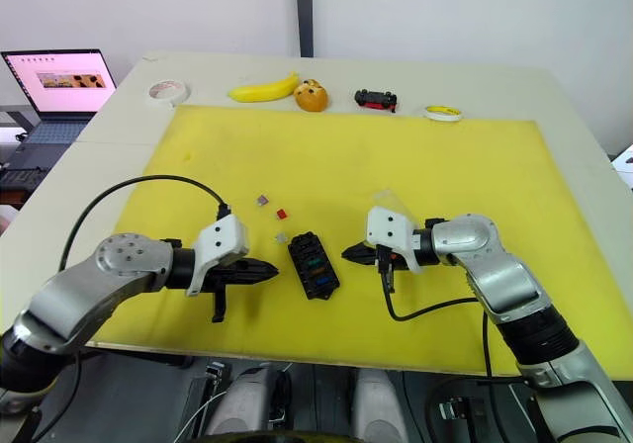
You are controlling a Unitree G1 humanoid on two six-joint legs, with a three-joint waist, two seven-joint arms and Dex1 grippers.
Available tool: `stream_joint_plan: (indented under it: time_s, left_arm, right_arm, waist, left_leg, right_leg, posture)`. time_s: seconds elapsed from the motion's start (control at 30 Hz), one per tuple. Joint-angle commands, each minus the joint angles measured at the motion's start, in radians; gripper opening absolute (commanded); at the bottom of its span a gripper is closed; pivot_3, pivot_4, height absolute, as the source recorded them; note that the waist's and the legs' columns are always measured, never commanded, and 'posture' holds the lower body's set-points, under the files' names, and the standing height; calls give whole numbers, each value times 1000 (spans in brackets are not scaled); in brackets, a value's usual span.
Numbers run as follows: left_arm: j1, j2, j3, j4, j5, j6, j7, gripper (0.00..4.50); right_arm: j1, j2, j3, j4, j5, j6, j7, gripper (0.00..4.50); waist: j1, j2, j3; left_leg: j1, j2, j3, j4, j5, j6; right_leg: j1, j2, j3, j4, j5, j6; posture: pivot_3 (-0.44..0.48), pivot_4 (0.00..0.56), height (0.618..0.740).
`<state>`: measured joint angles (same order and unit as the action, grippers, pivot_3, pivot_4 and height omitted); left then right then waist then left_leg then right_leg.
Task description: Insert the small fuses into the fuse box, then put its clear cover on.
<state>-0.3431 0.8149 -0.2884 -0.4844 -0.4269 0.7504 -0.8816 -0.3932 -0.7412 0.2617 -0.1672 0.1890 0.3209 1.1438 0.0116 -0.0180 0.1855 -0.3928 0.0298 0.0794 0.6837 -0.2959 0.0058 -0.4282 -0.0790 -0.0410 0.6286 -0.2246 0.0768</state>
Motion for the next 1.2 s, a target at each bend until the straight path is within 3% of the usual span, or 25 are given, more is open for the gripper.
stream_joint_plan:
  time_s: [0.03, 0.17, 0.3, 0.53, 0.8, 1.2]
  left_arm:
    - [-44, -25, -31, 27, 52, -48, -11, 43]
    - [-85, -73, -56, 71, 68, -64, -31, 43]
    - [-117, -198, -33, 104, -34, -53, -81, 43]
    - [-153, -246, -71, 156, -9, -78, -140, 43]
    - [-172, -209, -123, 210, 102, -137, -170, 43]
    - [-155, -134, -113, 153, 115, -66, -209, 43]
  right_arm:
    - [2, 10, 11, -60, -8, 12, -10, 0]
    - [9, 7, 31, -90, -11, 38, -2, 0]
    - [19, -6, 20, -132, 9, 69, 4, 0]
    - [29, -24, 3, -177, 22, 105, 7, 0]
    - [25, -41, -34, -201, 41, 144, 7, 0]
    - [58, -63, -50, -234, 60, 166, -18, 0]
  waist:
    - [0, 0, 0]
    - [1, 0, 0]
    - [3, 0, 0]
    - [2, -1, 0]
    - [3, -1, 0]
    - [1, -1, 0]
  left_leg:
    - [0, 0, 0, 0, 0, 0]
    - [0, 0, 0, 0, 0, 0]
    - [-1, 0, -1, 1, 0, 0]
    - [0, 0, -1, 1, 0, 0]
    - [0, -1, -1, 1, 0, 0]
    - [0, -1, -1, 1, 0, 1]
  right_leg:
    - [0, 0, 0, 0, 0, 0]
    - [0, 0, 0, 0, 0, 0]
    - [0, 0, 0, 0, 0, 0]
    - [0, 0, 0, 0, 0, 0]
    - [1, -1, 0, 0, 0, 0]
    - [1, -1, 0, 0, 0, 1]
  posture:
    - [0, 150, 737]
    - [0, 150, 737]
    - [0, 150, 737]
    - [0, 150, 737]
    - [0, 150, 737]
    - [0, 150, 737]
